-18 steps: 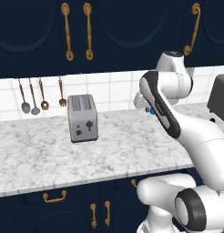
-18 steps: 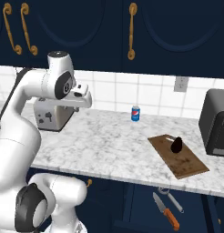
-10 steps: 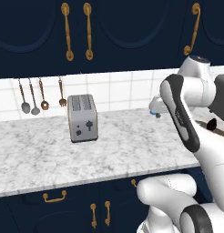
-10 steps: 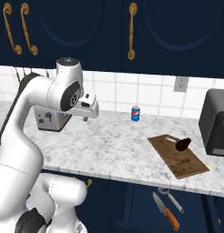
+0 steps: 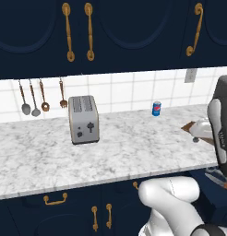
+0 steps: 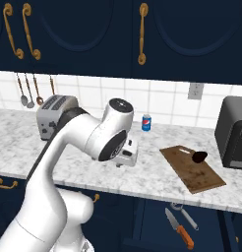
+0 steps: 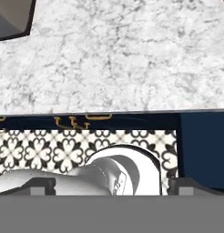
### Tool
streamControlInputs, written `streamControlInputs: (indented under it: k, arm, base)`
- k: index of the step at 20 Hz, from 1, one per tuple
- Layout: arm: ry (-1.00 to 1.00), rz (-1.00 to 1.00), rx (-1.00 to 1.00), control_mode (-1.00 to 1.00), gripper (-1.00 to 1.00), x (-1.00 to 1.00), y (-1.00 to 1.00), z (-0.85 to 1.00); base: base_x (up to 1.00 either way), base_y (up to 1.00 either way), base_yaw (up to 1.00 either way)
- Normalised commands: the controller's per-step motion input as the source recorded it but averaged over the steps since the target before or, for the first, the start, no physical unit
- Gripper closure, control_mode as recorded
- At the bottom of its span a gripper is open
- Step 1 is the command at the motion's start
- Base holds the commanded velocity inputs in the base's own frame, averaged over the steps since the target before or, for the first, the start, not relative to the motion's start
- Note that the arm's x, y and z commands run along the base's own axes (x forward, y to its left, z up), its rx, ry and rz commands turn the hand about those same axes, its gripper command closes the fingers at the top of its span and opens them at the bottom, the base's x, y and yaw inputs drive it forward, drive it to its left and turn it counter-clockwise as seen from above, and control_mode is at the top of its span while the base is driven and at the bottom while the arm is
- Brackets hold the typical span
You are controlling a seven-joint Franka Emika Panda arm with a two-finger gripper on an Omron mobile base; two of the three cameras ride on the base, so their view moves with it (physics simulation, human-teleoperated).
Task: Place the appropriate cutting tool for cutting the avocado skin on the cutting board.
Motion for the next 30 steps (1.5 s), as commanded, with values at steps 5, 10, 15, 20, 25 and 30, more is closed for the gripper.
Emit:
streamControlInputs:
  k: [5, 10, 15, 20, 25, 30]
  arm:
    - [0.0, 0.0, 0.0, -1.0, -1.0, -0.6, -1.0, -0.51]
    - [0.07, 0.0, 0.01, -1.0, -1.0, -0.31, -1.0, -0.4]
    - [0.19, 0.0, 0.02, -1.0, -1.0, -0.01, -1.0, -0.31]
    - [0.05, 0.0, -0.02, -1.0, -1.0, 0.02, -0.37, -0.78]
    - [0.05, 0.02, -0.02, -1.0, -1.0, 0.0, -0.26, -0.75]
    - [0.2, 0.03, -0.02, -1.0, -1.0, 0.0, -0.21, -0.82]
  base:
    - [0.0, 0.0, 0.0]
    - [0.0, 0.0, 0.0]
    - [0.0, 0.0, 0.0]
    - [0.0, 0.0, 0.0]
    - [0.0, 0.0, 0.0]
    - [0.0, 0.0, 0.0]
